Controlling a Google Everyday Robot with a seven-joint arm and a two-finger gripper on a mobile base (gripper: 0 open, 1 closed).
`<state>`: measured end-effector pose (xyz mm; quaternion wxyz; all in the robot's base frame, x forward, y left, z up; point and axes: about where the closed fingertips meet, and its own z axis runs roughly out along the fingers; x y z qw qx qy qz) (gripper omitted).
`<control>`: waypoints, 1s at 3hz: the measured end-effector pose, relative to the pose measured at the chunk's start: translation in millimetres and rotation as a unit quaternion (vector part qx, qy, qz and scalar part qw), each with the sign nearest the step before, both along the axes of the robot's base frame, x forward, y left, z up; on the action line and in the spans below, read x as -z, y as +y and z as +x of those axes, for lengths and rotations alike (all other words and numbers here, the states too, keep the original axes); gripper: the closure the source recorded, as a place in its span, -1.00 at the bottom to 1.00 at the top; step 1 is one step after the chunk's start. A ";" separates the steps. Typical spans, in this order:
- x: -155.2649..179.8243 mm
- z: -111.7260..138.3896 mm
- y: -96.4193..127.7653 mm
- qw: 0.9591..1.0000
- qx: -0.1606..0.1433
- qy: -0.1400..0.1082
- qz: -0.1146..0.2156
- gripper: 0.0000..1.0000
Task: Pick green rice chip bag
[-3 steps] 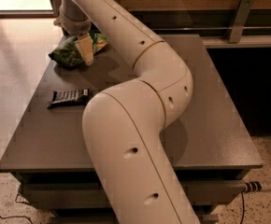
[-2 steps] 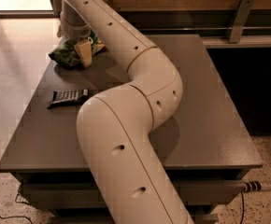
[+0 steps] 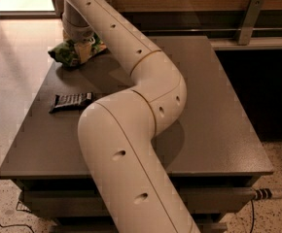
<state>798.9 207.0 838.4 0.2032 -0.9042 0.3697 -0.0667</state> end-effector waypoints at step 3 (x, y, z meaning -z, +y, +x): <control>1.4 2.7 6.0 1.000 -0.009 -0.007 0.010 1.00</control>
Offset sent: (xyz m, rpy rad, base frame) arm 0.0011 0.0020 -0.0037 0.0007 0.0009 0.0011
